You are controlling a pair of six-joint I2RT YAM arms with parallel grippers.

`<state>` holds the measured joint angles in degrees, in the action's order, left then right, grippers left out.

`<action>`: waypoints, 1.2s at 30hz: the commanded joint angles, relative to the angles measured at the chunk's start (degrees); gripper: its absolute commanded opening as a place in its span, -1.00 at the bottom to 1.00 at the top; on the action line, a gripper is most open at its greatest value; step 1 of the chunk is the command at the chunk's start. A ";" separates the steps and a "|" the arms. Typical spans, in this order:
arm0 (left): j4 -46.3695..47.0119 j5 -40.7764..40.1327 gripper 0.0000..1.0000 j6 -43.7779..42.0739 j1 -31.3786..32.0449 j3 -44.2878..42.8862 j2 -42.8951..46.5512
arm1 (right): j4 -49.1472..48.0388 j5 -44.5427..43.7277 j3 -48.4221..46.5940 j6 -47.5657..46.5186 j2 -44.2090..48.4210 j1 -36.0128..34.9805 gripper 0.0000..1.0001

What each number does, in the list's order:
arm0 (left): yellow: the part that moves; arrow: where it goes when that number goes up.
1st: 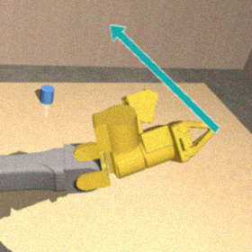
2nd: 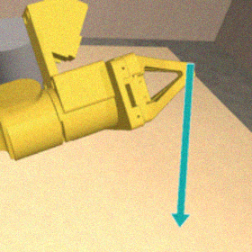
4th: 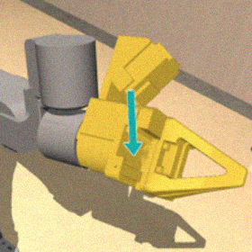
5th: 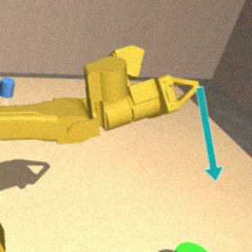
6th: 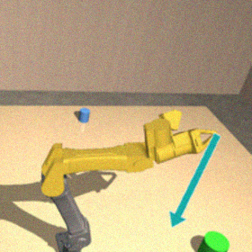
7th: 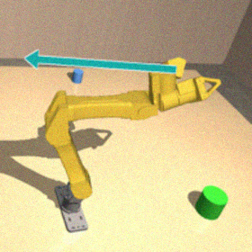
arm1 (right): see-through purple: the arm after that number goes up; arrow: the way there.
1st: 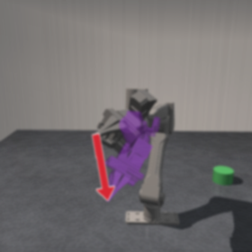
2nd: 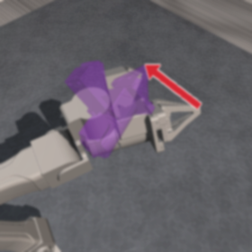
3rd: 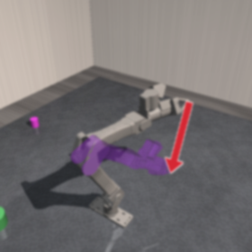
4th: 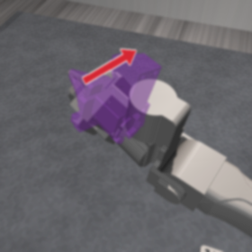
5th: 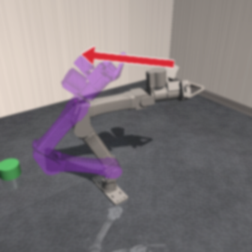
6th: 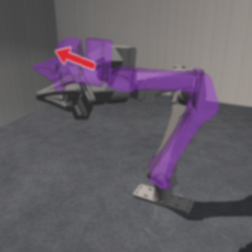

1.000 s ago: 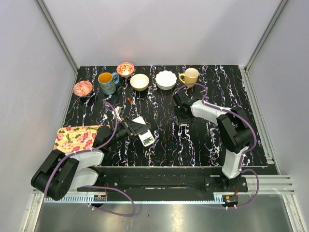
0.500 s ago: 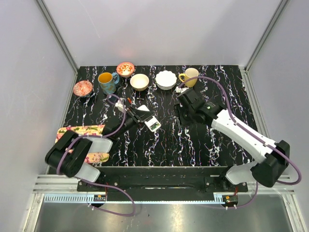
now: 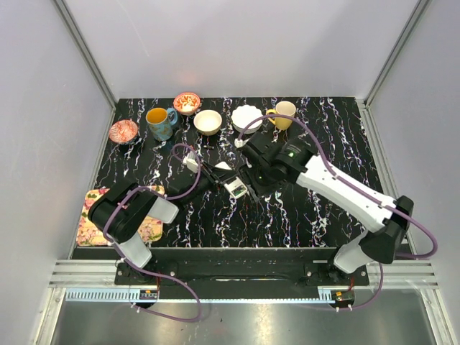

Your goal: Load the batteries into the remote control

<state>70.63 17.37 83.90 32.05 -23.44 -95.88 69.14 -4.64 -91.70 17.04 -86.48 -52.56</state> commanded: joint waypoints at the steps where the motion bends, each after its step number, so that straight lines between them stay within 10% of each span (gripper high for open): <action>1: 14.27 -1.81 -1.00 1.36 0.64 -1.69 -0.80 | 1.34 3.15 -2.87 -2.45 -2.73 -0.36 -1.00; 36: 18.49 -2.86 -1.00 1.18 4.25 -0.55 -0.28 | -1.56 0.87 -7.00 -5.96 -14.95 -0.36 -1.00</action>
<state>70.89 16.16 84.55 35.79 -23.51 -97.73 69.06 -2.52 -96.42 12.10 -100.92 -52.58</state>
